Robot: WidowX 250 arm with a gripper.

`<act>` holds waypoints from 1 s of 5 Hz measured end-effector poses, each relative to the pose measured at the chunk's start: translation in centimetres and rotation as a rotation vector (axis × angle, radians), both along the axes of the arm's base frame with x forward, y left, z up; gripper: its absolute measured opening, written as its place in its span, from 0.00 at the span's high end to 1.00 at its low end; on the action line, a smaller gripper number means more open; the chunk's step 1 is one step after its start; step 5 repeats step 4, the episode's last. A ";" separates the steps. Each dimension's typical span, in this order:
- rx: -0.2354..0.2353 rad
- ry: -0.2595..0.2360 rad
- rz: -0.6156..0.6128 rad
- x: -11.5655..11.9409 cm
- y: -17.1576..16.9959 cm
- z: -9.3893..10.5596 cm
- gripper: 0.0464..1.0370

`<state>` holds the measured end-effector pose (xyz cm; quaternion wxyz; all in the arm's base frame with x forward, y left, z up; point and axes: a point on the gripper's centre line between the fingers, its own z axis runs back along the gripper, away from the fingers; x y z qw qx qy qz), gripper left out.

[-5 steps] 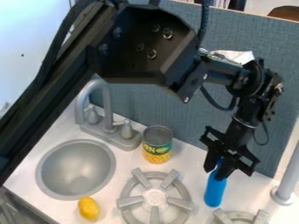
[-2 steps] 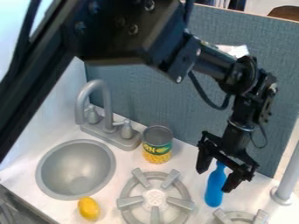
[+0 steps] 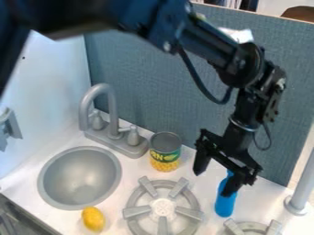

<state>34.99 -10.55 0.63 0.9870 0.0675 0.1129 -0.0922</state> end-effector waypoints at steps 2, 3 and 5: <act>-0.023 0.003 -0.009 -6.1 -0.4 1.3 0.04; -0.072 0.007 -0.059 -6.7 -2.5 1.2 0.04; -0.083 0.004 -0.073 -7.2 -3.9 0.4 0.04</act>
